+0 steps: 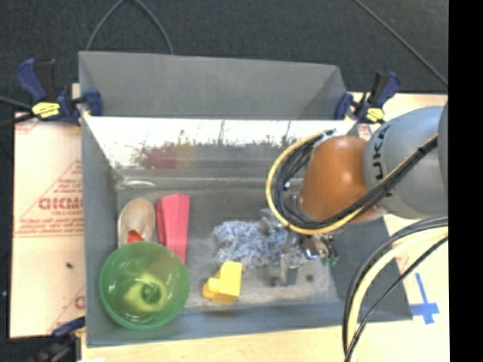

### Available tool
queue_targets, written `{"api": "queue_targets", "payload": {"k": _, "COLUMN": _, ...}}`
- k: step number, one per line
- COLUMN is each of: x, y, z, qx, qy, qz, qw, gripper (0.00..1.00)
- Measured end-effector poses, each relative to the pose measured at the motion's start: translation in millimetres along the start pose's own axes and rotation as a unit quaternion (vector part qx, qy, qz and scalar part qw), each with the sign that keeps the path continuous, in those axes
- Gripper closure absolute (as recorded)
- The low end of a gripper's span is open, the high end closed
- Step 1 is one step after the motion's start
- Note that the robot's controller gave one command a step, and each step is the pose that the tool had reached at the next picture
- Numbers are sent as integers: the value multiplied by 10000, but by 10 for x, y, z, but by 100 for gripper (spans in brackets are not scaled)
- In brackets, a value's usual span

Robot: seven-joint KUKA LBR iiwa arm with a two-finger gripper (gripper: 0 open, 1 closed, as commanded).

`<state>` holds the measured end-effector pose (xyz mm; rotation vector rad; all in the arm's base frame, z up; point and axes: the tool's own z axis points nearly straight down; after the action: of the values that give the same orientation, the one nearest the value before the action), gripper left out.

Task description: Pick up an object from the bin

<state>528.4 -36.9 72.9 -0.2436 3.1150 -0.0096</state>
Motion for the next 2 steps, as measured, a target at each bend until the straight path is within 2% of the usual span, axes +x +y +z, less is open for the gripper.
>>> {"api": "queue_targets", "payload": {"k": 1, "x": 102, "y": 7, "z": -1013, "qx": -9, "qy": 55, "qz": 136, "qw": 9999, "gripper": 0}}
{"api": "queue_targets", "payload": {"k": 2, "x": 22, "y": -10, "z": -1353, "qx": 2, "qy": 11, "qz": 93, "qw": 10000, "gripper": 0}}
